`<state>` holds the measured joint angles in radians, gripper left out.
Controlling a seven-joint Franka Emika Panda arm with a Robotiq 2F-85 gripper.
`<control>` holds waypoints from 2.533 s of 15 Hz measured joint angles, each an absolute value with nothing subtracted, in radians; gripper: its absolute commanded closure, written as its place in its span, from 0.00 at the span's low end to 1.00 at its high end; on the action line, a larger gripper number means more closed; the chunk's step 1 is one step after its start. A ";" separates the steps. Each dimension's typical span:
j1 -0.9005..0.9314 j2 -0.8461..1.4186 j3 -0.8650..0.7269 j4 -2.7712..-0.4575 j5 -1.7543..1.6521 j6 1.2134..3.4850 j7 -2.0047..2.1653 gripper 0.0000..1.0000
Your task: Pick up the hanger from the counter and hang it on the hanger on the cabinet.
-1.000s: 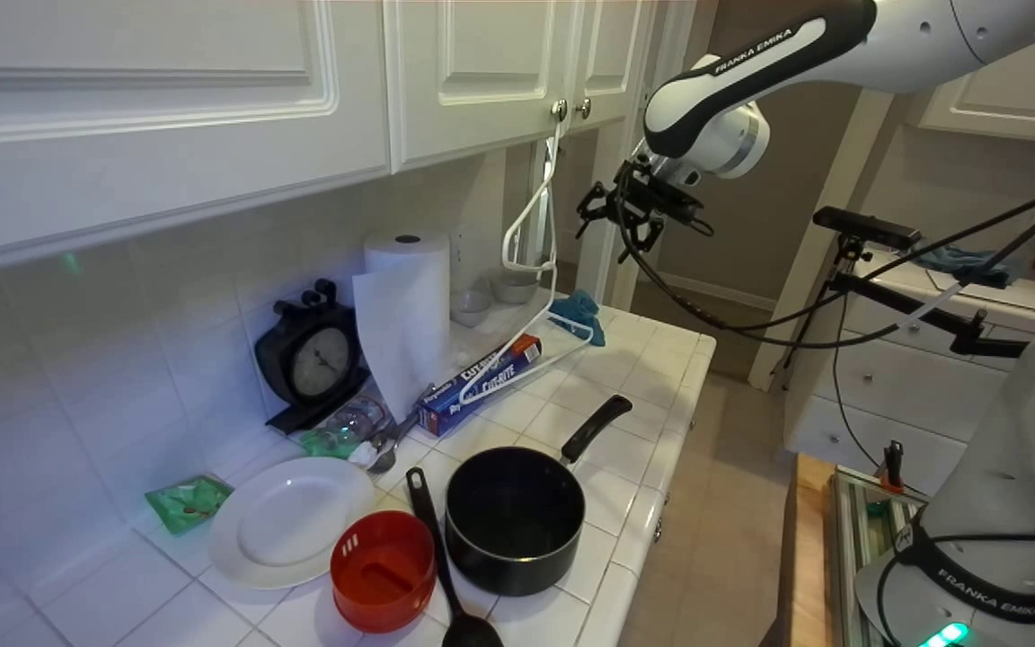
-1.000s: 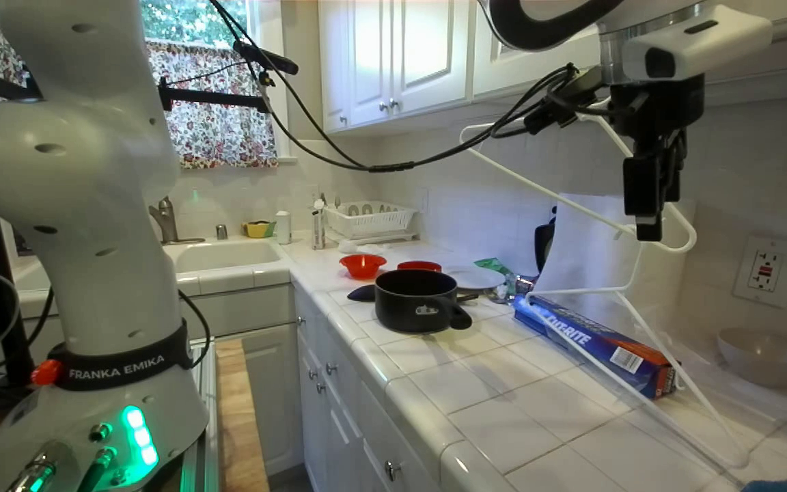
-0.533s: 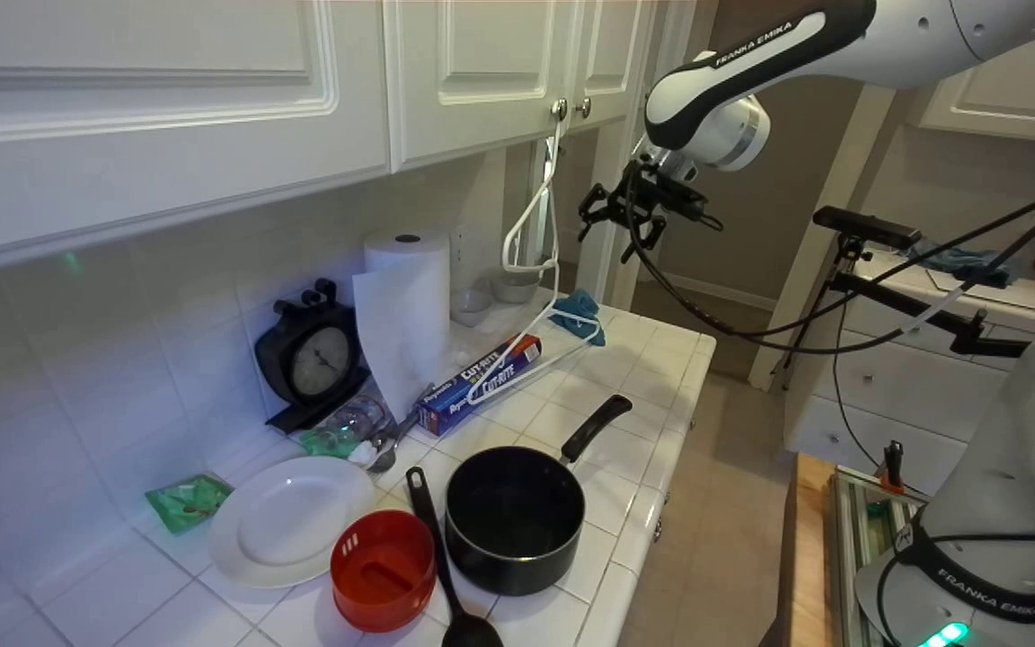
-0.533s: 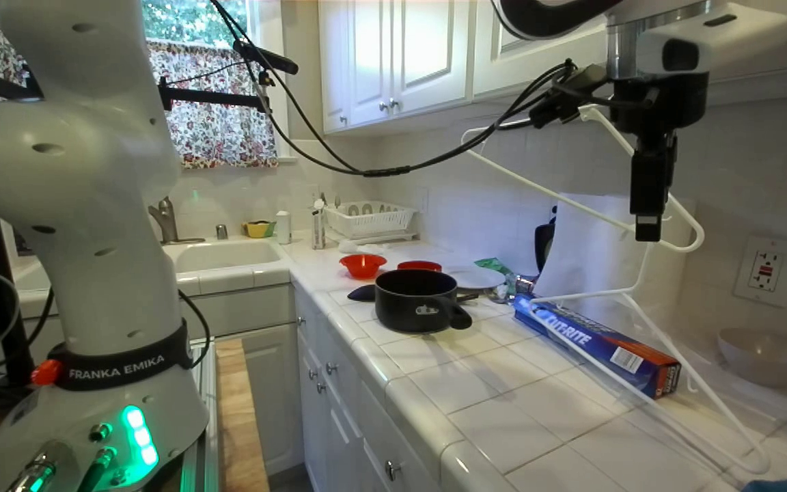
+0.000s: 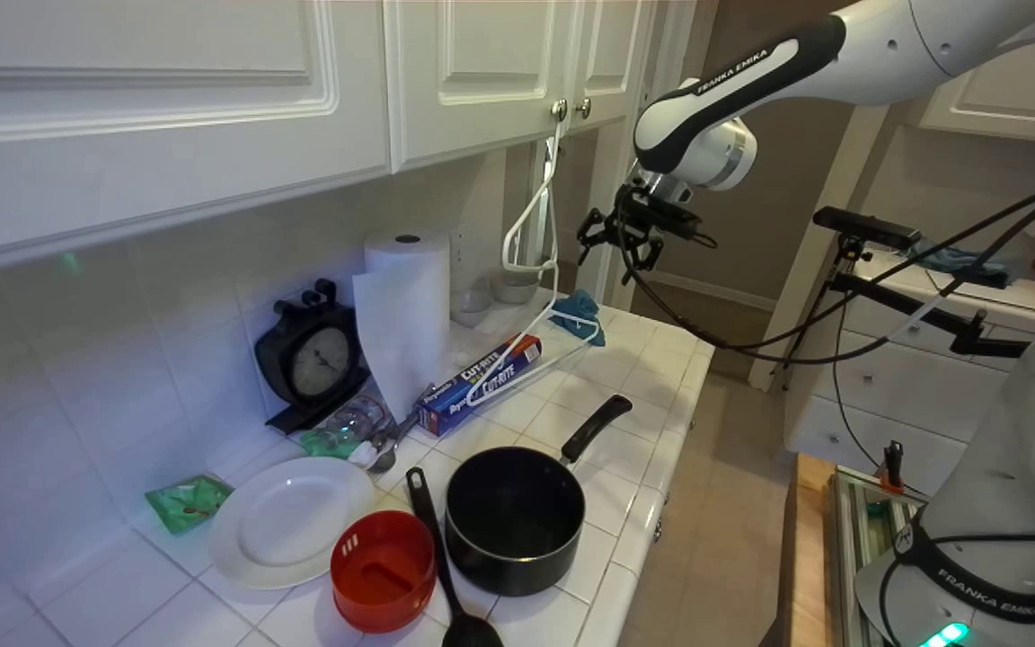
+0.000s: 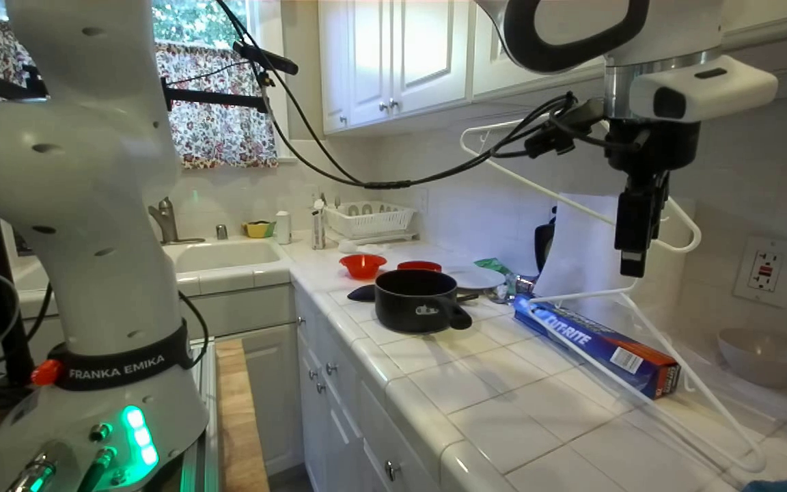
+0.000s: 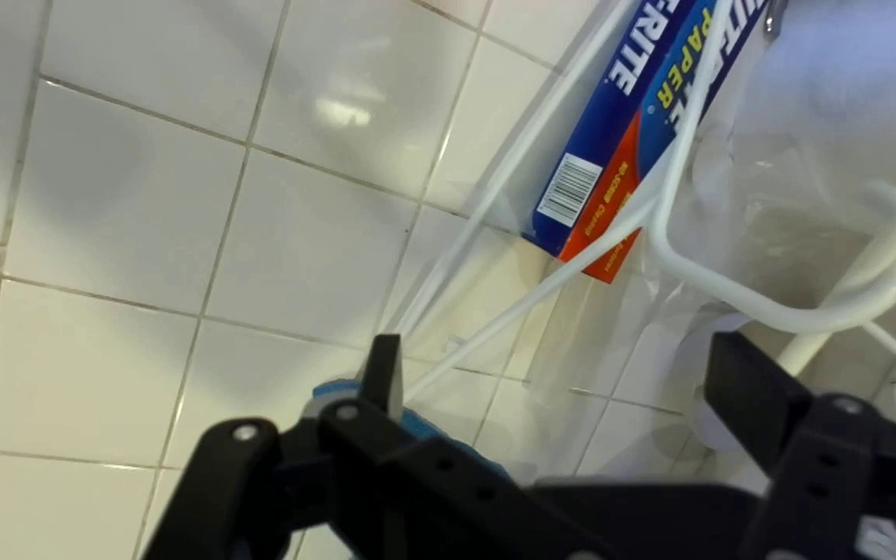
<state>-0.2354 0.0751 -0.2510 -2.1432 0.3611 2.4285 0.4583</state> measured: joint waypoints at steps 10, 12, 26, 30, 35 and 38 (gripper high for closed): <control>-0.255 0.192 -0.267 -2.126 0.405 2.432 0.569 0.00; -0.259 0.228 -0.267 -2.105 0.434 2.436 0.569 0.00; -0.269 0.409 -0.259 -1.927 0.492 2.447 0.569 0.79; -0.269 0.438 -0.254 -1.903 0.492 2.446 0.569 0.38; -0.269 0.461 -0.246 -1.882 0.492 2.446 0.569 0.63; -0.269 0.473 -0.241 -1.871 0.492 2.446 0.569 0.79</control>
